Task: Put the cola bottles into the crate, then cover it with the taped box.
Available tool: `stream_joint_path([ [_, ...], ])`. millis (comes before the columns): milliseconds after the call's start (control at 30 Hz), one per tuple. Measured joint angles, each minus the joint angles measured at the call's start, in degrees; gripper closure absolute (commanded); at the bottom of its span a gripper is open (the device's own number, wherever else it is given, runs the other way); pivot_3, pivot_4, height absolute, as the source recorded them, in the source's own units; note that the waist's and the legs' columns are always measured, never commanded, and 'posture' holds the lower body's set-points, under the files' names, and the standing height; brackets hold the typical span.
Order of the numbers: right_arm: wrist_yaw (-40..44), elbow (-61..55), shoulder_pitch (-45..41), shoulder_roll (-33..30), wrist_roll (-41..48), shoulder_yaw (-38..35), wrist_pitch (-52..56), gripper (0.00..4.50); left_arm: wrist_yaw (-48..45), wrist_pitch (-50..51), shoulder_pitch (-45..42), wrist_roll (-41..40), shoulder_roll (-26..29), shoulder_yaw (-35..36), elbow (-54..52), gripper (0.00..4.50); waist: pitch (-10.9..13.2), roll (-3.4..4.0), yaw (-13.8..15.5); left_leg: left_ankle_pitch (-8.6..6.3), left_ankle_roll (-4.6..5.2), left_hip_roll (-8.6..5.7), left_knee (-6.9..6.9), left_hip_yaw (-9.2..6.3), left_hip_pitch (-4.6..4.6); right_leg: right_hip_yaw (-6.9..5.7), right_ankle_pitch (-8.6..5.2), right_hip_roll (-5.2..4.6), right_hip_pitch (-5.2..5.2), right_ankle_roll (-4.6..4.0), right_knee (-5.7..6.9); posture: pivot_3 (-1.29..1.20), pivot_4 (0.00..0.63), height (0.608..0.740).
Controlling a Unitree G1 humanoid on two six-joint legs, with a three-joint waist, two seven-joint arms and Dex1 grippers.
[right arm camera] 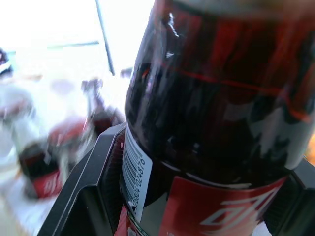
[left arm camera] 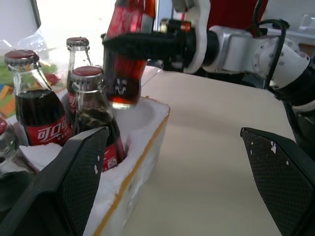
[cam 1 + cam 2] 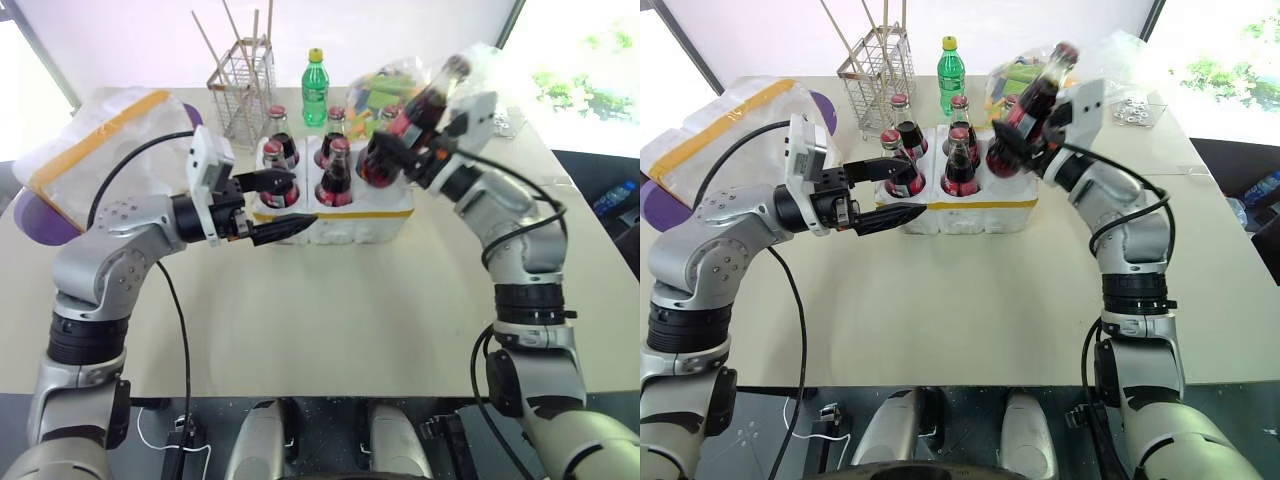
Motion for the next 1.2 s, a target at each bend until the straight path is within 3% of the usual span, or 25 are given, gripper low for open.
stream_joint_path([
  [400,2.04,0.35,1.96,-3.42,-6.67,3.24,-0.60,1.71,0.93,0.01,0.96,-0.05,1.23,0.60,-0.68,0.00,0.00,0.00,0.27,0.00,0.00,0.01,0.00,0.01,0.01,0.00,0.00,0.01,0.00,0.00,0.01,0.00,0.150,0.736],
  [633,4.45,9.26,-1.72,-1.89,-9.77,6.24,-0.83,1.71,1.18,-0.16,1.84,-0.01,1.21,0.60,-0.70,0.00,-0.12,-0.21,-0.74,-0.02,0.04,0.05,0.00,-0.02,0.15,-0.01,0.00,0.06,0.12,-0.01,0.01,0.00,0.150,0.736],
  [733,5.54,12.30,-3.44,-1.25,-10.49,6.50,-1.94,0.23,1.20,-0.27,1.72,0.06,1.19,0.59,-0.69,0.00,-0.14,-0.23,-1.20,-0.14,0.24,0.08,0.00,-0.01,0.24,-0.01,0.04,0.08,0.17,-0.06,0.02,0.00,0.150,0.736],
  [767,5.88,13.08,-3.80,-1.24,-10.58,6.49,-2.09,0.06,1.18,-0.31,1.68,0.07,1.26,0.59,-0.69,0.00,-0.14,-0.24,-1.18,-0.14,0.24,0.10,0.00,-0.01,0.27,-0.01,0.04,0.10,0.20,-0.07,0.02,0.00,0.150,0.736],
  [1033,8.11,11.63,-3.97,-2.60,-10.59,6.31,0.11,0.06,1.20,-0.31,2.52,0.06,3.19,2.25,-0.88,0.00,-0.14,-0.23,-1.02,-0.14,0.23,0.12,0.01,-0.01,0.21,0.00,0.05,0.10,0.14,-0.08,0.03,0.00,0.150,0.736],
  [1200,11.08,6.07,-2.59,-7.81,-9.60,5.84,4.34,0.06,1.88,0.17,5.29,-0.42,8.01,7.46,-1.95,0.00,-0.09,-0.21,-0.67,-0.12,0.19,0.09,0.01,0.00,0.00,-0.01,0.05,0.04,-0.02,-0.08,-0.02,0.00,0.150,0.736],
])
